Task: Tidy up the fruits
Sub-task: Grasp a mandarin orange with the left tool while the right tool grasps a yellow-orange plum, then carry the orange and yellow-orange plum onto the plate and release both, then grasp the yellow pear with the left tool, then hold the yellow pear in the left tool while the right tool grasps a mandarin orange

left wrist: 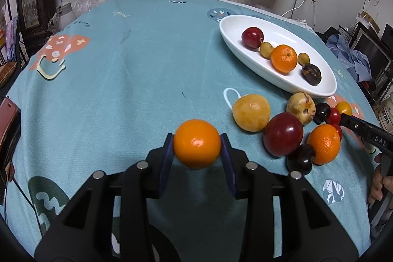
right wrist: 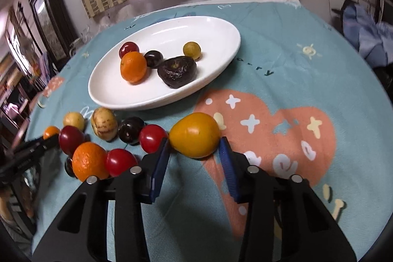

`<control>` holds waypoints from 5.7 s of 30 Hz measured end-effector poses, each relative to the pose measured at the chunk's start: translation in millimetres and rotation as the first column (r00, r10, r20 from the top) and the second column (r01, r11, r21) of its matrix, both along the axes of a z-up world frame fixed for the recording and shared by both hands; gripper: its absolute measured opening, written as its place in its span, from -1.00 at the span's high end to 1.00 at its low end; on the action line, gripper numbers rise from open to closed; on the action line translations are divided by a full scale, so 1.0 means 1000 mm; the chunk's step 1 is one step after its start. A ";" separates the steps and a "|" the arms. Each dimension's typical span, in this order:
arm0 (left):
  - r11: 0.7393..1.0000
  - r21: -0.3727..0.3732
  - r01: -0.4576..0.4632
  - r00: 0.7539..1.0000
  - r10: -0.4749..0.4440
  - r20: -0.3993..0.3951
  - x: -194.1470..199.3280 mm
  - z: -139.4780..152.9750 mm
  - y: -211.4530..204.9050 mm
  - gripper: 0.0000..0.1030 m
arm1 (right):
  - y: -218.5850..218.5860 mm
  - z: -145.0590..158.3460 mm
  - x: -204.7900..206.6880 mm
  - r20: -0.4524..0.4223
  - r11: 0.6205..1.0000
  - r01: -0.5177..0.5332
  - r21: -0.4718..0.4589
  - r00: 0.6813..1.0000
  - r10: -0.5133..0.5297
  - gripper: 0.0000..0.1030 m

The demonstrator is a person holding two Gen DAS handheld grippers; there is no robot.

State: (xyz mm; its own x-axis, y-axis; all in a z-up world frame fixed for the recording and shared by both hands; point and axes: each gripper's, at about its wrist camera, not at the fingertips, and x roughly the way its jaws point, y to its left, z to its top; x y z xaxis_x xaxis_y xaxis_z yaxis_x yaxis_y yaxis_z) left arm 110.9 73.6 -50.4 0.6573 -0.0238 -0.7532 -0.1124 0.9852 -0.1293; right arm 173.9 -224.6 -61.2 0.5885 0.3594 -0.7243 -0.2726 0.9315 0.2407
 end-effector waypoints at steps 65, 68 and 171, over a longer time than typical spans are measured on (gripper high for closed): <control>0.995 -0.078 0.060 0.981 -0.044 0.189 0.068 0.064 -0.026 -0.47 | -0.001 0.063 0.035 0.043 0.963 0.017 0.271 0.999 -0.030 -0.26; 0.998 -0.052 0.020 0.984 -0.011 0.176 0.045 0.056 -0.016 -0.58 | -0.012 0.069 0.010 0.064 0.952 0.043 0.303 0.996 -0.066 -0.46; 0.998 0.006 0.061 0.998 -0.061 -0.010 -0.002 -0.005 -0.006 0.22 | 0.122 0.009 -0.047 0.132 0.913 -0.310 -0.265 0.927 0.353 0.09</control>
